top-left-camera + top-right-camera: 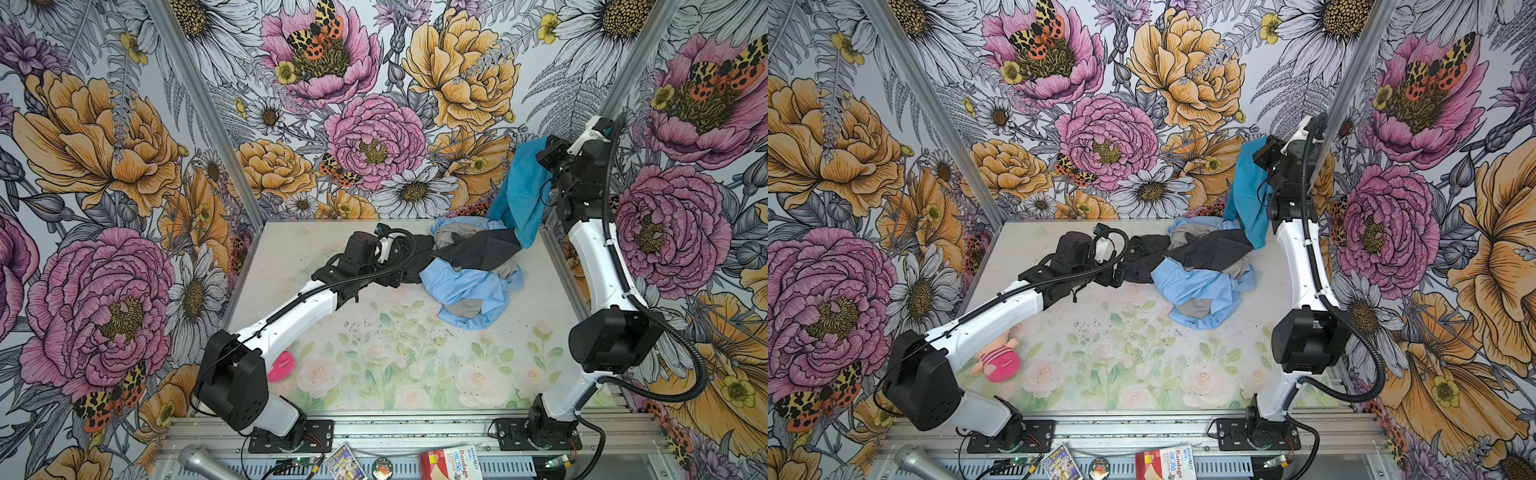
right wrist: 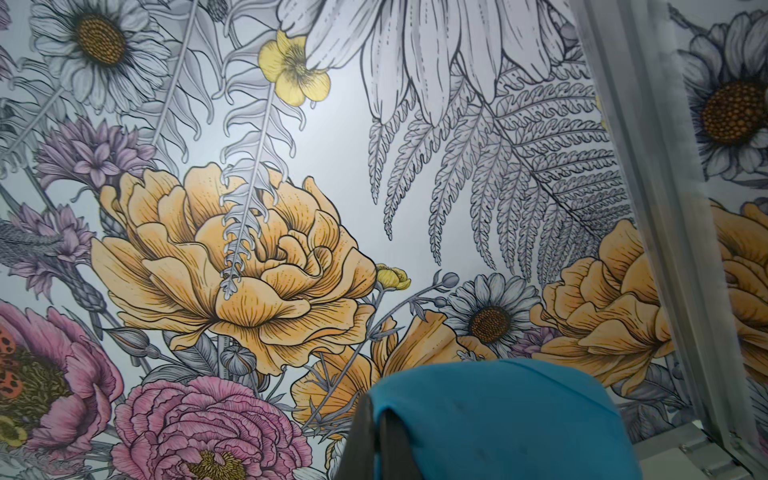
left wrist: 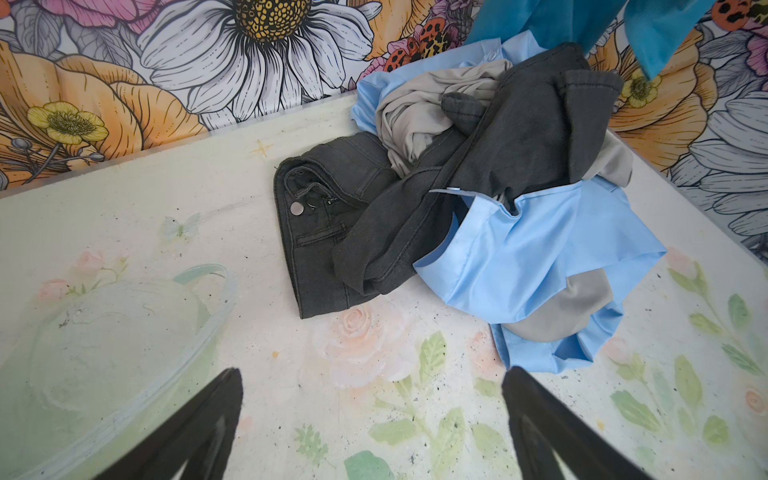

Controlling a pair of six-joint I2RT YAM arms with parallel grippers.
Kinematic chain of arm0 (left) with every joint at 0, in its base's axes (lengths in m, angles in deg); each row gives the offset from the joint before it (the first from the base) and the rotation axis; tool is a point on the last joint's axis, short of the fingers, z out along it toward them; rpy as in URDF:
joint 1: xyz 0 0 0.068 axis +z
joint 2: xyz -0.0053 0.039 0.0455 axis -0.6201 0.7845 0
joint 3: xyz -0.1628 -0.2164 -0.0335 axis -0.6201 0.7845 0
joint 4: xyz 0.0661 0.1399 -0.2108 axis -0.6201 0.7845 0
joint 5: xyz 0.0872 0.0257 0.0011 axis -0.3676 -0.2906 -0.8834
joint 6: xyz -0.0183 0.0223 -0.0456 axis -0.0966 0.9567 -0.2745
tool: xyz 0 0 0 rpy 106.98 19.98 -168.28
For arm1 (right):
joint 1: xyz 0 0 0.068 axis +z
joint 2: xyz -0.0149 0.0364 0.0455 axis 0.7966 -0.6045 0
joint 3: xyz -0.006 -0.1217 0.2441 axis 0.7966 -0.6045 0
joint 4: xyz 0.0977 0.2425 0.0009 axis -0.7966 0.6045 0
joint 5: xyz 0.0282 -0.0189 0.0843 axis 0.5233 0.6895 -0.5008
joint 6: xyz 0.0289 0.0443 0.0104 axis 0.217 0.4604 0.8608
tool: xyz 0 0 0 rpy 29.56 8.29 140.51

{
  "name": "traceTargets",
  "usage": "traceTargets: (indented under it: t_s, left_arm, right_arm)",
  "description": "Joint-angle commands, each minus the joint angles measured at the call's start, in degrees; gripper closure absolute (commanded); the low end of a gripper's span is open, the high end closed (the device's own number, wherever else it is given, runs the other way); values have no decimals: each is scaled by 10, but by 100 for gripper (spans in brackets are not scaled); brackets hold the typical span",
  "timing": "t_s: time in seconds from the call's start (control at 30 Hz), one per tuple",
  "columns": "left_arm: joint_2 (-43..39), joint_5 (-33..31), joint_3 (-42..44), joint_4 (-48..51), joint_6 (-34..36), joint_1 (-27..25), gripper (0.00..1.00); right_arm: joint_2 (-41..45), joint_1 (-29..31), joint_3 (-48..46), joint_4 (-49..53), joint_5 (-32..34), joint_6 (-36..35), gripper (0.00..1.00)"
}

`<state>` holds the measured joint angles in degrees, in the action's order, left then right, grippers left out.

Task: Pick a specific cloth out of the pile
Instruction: 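Lift the teal t-shirt up out of the pile with the right gripper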

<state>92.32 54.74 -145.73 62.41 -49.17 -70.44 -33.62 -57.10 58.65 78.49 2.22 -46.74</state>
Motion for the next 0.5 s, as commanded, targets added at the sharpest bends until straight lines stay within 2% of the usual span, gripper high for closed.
traceTargets:
  t_s: [0.0, 0.27, 0.47]
  left_arm:
    - [-10, -13, 8, -10, -12, 8, 1]
    - [-41, -6, 27, -40, -41, 33, 1]
    - [-80, -9, 52, -54, -62, 60, 1]
  right_arm:
    - [26, 27, 57, 14, -25, -17, 100]
    - [9, 118, 144, 59, -60, -35, 100]
    - [-3, 200, 138, 67, -64, -24, 100]
